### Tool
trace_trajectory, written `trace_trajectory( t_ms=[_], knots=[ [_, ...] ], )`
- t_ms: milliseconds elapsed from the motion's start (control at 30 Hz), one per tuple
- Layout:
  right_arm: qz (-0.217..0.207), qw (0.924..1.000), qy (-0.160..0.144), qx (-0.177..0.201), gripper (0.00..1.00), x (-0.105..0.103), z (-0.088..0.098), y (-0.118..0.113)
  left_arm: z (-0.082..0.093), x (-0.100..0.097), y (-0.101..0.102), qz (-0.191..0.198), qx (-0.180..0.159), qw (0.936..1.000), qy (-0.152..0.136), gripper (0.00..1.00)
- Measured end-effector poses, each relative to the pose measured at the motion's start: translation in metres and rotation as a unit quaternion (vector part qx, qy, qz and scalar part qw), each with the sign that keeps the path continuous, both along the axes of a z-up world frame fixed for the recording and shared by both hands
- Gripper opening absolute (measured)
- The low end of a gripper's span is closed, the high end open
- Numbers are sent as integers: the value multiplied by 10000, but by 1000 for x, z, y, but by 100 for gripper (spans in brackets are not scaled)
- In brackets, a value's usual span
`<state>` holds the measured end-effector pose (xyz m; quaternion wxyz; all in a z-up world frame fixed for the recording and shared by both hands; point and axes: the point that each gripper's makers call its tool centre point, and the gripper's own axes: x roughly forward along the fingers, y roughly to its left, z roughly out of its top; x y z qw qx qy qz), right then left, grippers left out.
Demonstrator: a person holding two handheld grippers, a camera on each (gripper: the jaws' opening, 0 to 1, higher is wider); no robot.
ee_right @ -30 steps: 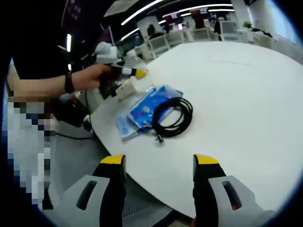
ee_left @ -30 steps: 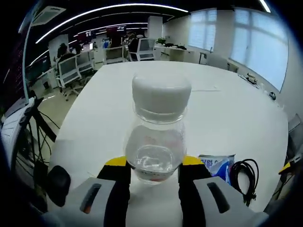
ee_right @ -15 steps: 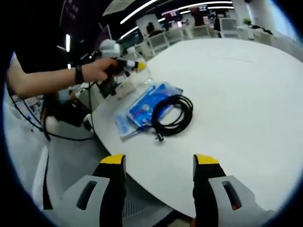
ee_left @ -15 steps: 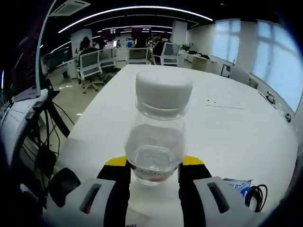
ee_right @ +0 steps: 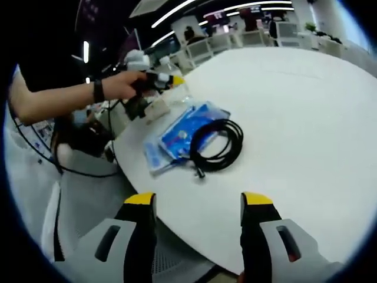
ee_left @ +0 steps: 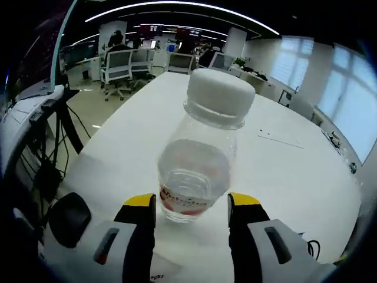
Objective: Arrange the tabletop items into an orderly group along one side of the table until the central work area is clear of visible clutter.
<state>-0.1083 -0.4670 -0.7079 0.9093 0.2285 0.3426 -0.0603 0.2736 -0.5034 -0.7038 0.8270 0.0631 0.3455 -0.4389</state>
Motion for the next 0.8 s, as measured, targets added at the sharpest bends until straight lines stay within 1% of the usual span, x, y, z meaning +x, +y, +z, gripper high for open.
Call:
trace_trajectory(
  t_ms=[133,233,400,500,567,633,800],
  knots=[
    [3,10000,-9,7,56,0,0,2,9,-2,8,-56,-152,9999,-40,50],
    [19,10000,-10,24,56,0,-2,4,13,-5,12,-149,-188,9997,-4,50],
    [62,10000,-27,34,56,3,-3,8,21,-4,22,-201,-266,9994,-64,49],
    [74,10000,-47,29,56,4,-3,10,27,-7,28,-273,-305,9991,-100,49],
    [83,9999,-54,29,56,5,-3,11,29,-11,34,-368,-261,9989,-126,51],
    [90,9999,-70,30,56,6,-2,12,28,-14,39,-457,-222,9986,-123,53],
    [68,9999,-103,41,56,5,-3,13,27,-19,60,-642,-51,9977,-234,53]
  ],
)
